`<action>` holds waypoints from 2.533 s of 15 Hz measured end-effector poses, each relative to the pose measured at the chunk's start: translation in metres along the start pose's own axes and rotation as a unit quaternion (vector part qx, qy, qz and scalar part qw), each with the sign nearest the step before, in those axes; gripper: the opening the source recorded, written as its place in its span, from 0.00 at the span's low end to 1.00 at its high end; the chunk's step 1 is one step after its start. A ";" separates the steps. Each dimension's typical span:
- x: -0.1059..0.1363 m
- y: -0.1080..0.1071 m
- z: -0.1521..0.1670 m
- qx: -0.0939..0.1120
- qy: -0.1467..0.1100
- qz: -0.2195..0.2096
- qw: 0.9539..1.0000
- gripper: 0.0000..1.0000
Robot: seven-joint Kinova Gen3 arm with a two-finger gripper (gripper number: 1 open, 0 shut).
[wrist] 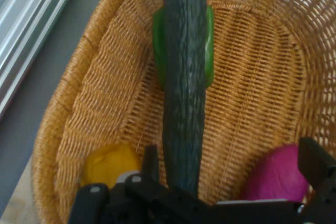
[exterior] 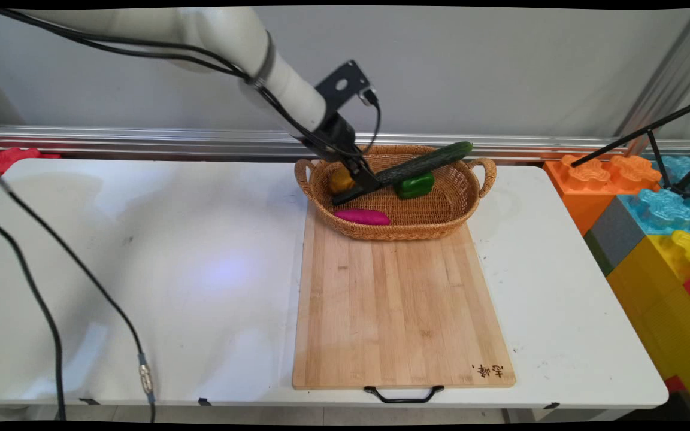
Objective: Pick up the cucumber from the vegetable basket, then place the picked object on the cutting board
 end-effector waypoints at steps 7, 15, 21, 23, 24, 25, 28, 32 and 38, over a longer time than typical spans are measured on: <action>0.008 -0.003 0.057 0.009 0.001 0.002 1.000 1.00; 0.006 -0.008 0.088 0.016 0.001 0.010 1.000 0.00; 0.004 -0.008 0.088 0.018 0.003 0.012 1.000 0.00; 0.007 -0.008 0.079 0.021 0.005 0.013 1.000 0.00; 0.009 -0.008 0.072 0.025 0.009 0.014 1.000 0.00; 0.012 -0.008 0.065 0.029 0.013 0.015 0.999 0.00; 0.023 -0.005 0.036 0.043 0.028 0.021 0.998 0.00; 0.037 0.012 -0.006 0.041 0.047 0.034 0.997 0.00; 0.035 0.072 -0.043 -0.046 0.037 0.077 0.995 0.00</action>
